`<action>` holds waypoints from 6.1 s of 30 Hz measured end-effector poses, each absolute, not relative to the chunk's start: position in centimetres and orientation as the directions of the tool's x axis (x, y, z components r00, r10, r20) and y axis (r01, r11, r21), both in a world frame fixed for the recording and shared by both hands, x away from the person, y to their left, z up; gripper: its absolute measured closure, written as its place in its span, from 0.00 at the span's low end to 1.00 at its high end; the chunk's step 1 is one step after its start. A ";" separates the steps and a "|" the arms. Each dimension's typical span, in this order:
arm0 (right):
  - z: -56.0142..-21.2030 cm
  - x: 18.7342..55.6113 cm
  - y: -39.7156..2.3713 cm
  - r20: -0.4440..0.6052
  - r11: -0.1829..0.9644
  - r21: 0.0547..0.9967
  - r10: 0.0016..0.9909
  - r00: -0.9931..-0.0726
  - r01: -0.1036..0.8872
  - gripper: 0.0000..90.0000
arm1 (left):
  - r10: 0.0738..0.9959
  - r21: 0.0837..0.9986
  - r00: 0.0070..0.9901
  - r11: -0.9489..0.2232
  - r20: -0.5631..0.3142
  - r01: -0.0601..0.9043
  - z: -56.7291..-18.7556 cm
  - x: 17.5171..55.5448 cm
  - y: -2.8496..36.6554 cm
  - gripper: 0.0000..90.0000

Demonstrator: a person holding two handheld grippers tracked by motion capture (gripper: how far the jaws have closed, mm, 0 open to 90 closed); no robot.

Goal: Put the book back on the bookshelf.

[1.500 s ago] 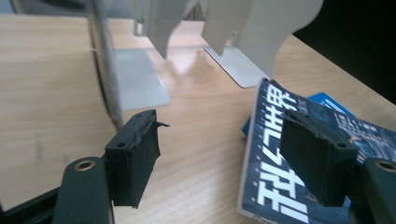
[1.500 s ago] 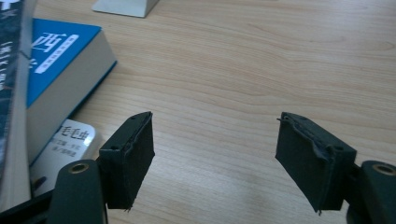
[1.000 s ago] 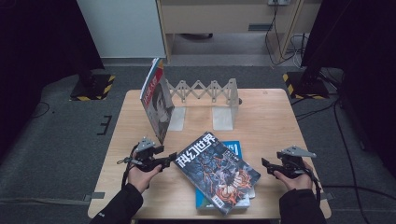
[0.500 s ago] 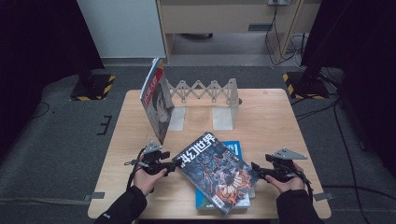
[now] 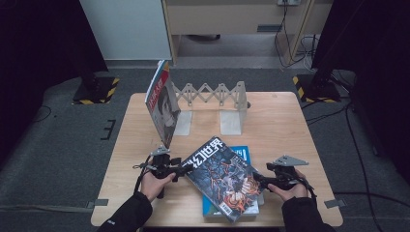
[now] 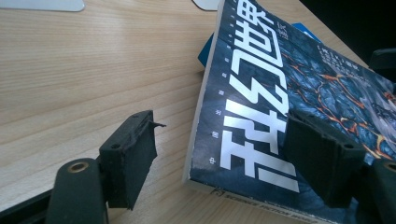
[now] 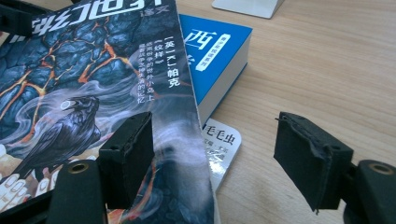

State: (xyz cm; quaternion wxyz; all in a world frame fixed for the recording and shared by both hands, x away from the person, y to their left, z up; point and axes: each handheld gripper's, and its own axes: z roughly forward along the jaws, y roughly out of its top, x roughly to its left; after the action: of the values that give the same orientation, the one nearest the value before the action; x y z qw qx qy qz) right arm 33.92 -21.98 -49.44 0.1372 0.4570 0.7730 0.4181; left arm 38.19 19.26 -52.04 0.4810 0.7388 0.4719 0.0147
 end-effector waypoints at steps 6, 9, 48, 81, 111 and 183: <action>-49.6 34.0 -21.5 0.178 0.238 0.772 0.808 -0.561 0.589 0.32 | 0.698 0.716 0.556 -0.089 -0.452 0.693 -52.2 38.3 19.1 0.27; -49.7 34.1 -21.3 0.185 0.234 0.772 0.807 -0.561 0.591 0.32 | 0.682 0.708 0.562 -0.091 -0.468 0.700 -52.3 38.2 18.8 0.27; -49.8 34.2 -20.7 0.180 0.238 0.775 0.804 -0.567 0.585 0.33 | 0.631 0.659 0.585 -0.152 -0.509 0.737 -51.6 37.2 19.0 0.38; -50.0 34.4 -20.9 0.191 0.227 0.780 0.801 -0.568 0.583 0.33 | 0.499 0.554 0.506 -0.060 -0.704 0.830 -49.6 37.9 18.4 0.66; -50.2 35.9 -25.5 0.129 0.173 0.765 0.902 -0.411 0.620 0.28 | 0.542 0.581 0.469 0.045 -0.698 0.813 -42.5 38.6 18.2 0.87; -53.9 37.4 -27.7 0.003 0.261 0.706 0.928 -0.372 0.658 0.02 | 0.869 0.914 0.421 0.081 -0.260 0.397 -24.6 39.1 23.6 0.91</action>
State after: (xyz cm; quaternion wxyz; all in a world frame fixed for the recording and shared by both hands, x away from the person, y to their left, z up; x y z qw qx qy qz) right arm 37.39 -27.68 -53.93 0.2125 0.5183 0.7652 0.3171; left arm 39.08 23.57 -24.62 0.5457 0.6426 0.4925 0.2161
